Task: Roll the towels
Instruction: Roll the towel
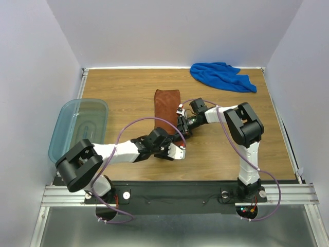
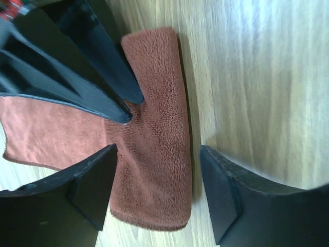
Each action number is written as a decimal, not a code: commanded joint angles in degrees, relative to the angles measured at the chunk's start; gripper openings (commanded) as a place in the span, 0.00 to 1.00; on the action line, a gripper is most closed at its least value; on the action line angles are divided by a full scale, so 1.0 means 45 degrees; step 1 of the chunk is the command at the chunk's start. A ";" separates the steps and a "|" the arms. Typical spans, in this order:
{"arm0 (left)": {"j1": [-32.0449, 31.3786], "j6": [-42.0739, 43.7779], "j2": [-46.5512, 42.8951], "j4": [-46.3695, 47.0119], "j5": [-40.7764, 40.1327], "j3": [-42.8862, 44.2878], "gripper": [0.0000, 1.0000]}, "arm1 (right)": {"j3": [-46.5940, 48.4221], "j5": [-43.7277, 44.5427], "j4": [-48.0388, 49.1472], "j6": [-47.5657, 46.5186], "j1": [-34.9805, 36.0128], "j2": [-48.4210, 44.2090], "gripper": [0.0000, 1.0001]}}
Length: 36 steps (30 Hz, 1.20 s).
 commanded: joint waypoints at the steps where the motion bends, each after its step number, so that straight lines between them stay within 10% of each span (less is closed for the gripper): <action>1: -0.0040 0.0250 0.0230 0.0868 -0.0251 -0.0127 0.71 | -0.0239 0.1800 0.0119 -0.0488 0.0101 0.0755 0.35; 14: 0.0175 -0.0667 0.1832 -0.1335 0.1153 0.1218 0.43 | -0.0337 0.2033 0.0099 -0.0976 0.0004 0.0191 0.35; 27: 0.1715 -0.2269 0.4018 -0.6825 0.5724 0.4832 0.32 | 0.0268 0.3186 -0.0154 -0.1523 -0.2455 -0.4025 0.96; 36: 0.2889 -0.1762 0.6125 -1.0165 0.8693 0.7196 0.31 | 0.1771 0.3710 -0.4092 -0.6688 -0.4391 -0.6780 1.00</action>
